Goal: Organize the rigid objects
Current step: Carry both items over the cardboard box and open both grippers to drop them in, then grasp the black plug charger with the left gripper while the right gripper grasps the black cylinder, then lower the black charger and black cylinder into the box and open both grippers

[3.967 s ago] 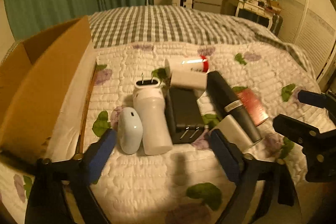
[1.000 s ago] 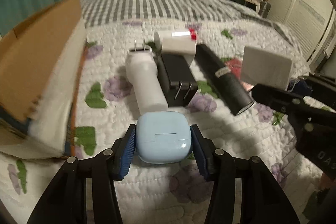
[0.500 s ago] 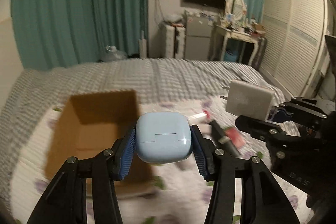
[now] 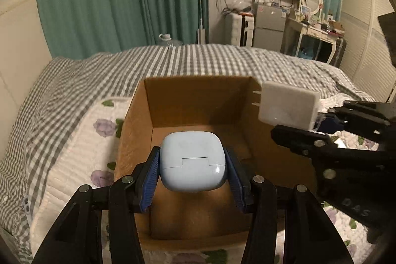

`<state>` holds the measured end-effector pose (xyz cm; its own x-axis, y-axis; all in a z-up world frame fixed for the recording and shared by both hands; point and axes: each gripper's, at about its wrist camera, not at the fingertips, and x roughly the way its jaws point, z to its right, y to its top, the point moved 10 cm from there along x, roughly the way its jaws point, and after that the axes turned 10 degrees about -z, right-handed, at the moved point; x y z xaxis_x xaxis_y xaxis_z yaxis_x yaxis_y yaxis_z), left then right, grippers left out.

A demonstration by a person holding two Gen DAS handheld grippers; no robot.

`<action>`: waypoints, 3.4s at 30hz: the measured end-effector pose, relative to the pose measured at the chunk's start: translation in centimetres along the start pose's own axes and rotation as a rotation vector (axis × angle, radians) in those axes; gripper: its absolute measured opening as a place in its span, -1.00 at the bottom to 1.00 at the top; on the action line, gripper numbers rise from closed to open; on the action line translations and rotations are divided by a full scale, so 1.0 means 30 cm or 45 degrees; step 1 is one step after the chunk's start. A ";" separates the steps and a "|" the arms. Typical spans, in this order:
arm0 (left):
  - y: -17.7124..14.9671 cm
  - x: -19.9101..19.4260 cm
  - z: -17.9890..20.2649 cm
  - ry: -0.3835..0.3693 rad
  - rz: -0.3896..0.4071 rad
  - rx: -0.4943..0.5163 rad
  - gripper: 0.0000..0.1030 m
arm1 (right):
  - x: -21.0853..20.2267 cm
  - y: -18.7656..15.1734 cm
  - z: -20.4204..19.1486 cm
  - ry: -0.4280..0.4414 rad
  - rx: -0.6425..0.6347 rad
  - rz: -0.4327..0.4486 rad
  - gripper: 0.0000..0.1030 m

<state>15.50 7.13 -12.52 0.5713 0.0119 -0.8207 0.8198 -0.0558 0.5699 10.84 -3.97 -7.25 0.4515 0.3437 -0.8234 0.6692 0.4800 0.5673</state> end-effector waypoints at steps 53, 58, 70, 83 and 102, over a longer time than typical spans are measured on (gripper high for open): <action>-0.120 0.299 0.762 -0.046 -0.192 0.151 0.39 | 0.170 -0.644 0.715 -0.255 0.127 -0.363 -0.15; -0.131 0.302 0.808 -0.070 -0.208 0.190 0.36 | 0.070 -0.660 0.819 -0.280 0.287 -0.265 -0.17; -0.123 0.418 0.854 0.034 -0.238 0.264 -0.16 | -0.024 -0.665 0.905 -0.223 0.452 -0.157 -0.17; -0.149 0.352 0.848 -0.019 -0.265 0.236 -0.25 | -0.055 -0.663 0.865 -0.230 0.428 -0.125 -0.17; 0.100 -0.214 0.684 -0.060 0.059 0.228 -0.25 | -0.466 -0.443 0.630 -0.300 0.344 0.027 -0.18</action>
<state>13.50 -13.59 -6.39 0.6021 -0.0410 -0.7973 0.7704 -0.2322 0.5938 6.79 -30.42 -3.53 0.5695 0.1404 -0.8099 0.7760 0.2330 0.5860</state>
